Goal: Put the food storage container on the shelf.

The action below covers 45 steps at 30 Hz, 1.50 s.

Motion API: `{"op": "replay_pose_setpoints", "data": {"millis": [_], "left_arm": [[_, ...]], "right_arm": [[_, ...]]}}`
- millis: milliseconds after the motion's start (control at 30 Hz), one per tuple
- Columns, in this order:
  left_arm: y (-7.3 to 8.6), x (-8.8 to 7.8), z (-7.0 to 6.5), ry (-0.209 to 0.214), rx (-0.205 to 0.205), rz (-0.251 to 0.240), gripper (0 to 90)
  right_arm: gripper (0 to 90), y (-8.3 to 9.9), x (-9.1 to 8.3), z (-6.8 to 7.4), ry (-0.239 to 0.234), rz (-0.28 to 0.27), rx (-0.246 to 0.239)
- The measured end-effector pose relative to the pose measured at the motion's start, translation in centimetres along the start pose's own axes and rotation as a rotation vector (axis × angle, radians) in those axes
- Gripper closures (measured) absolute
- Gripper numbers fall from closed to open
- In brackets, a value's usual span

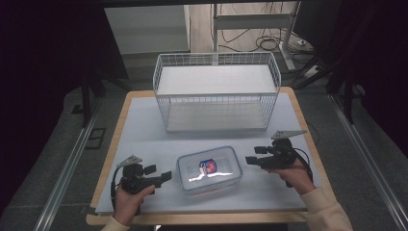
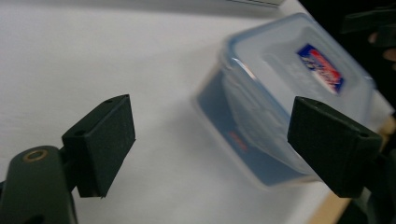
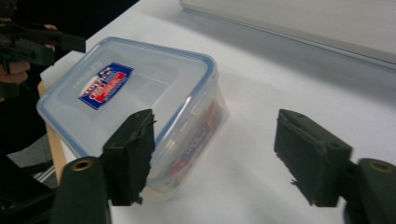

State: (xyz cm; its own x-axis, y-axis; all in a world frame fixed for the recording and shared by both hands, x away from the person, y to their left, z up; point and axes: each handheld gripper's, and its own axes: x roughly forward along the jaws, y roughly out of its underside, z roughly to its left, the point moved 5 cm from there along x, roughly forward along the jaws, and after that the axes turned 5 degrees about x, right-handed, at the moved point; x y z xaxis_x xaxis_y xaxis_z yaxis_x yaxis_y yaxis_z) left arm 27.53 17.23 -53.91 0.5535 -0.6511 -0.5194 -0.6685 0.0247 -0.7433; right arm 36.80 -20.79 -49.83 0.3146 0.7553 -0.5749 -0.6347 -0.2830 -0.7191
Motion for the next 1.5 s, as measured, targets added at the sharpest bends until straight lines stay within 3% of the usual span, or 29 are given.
{"op": "replay_pose_setpoints", "data": {"millis": [167,633,867,1100,1400,1500], "left_arm": [[0.3,0.7,-1.3,0.089,-0.055,0.018,14.1],[0.8,3.7,-2.7,0.193,-0.156,0.080,15.5],[0.8,4.7,-3.1,0.209,-0.172,0.095,16.8],[0.5,4.4,-2.8,0.201,-0.190,0.065,24.2],[0.4,4.1,-2.7,0.198,-0.190,0.051,30.2],[0.4,4.1,-2.7,0.199,-0.192,0.052,30.3]], "right_arm": [[24.9,-0.4,0.4,0.4,-0.034,0.005,0.028],[22.7,-0.7,2.0,1.3,-0.071,0.037,0.032],[20.3,-0.5,2.5,1.5,-0.098,0.051,0.073],[19.6,0.3,4.0,1.8,-0.128,0.106,0.132],[22.9,1.0,6.0,1.6,-0.178,0.171,0.229],[23.9,1.1,6.3,1.5,-0.201,0.186,0.285]]}}
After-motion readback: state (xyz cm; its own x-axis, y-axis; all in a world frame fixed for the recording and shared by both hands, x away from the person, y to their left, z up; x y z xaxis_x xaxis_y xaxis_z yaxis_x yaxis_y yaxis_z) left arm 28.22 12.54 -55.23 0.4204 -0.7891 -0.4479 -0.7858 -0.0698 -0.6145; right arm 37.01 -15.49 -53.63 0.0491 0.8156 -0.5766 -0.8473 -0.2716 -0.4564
